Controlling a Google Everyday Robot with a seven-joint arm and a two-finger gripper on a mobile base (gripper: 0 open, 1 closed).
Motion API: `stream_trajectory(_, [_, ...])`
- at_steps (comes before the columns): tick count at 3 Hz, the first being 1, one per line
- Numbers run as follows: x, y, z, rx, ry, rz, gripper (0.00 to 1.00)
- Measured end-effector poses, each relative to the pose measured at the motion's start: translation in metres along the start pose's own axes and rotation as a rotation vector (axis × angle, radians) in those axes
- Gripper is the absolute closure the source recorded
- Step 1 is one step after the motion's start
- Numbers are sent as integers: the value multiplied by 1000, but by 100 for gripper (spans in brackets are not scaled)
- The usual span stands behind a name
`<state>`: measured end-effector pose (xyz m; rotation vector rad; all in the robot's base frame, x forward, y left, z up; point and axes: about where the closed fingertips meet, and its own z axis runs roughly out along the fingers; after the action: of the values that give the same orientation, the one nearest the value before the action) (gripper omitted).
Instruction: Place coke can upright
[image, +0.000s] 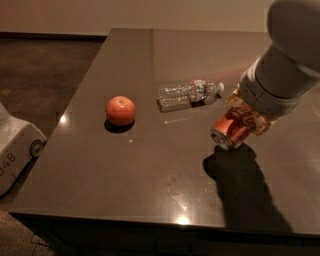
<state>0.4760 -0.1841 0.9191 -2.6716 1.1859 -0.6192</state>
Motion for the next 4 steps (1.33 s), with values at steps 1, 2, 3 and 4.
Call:
stream_trajectory(1, [14, -8, 1, 24, 75, -77, 100])
stream_trajectory(2, [26, -16, 0, 74, 144, -176, 100])
stream_trajectory(3, [33, -26, 0, 150, 182, -290, 100])
stream_trajectory(4, [38, -34, 4, 223, 196, -402, 100])
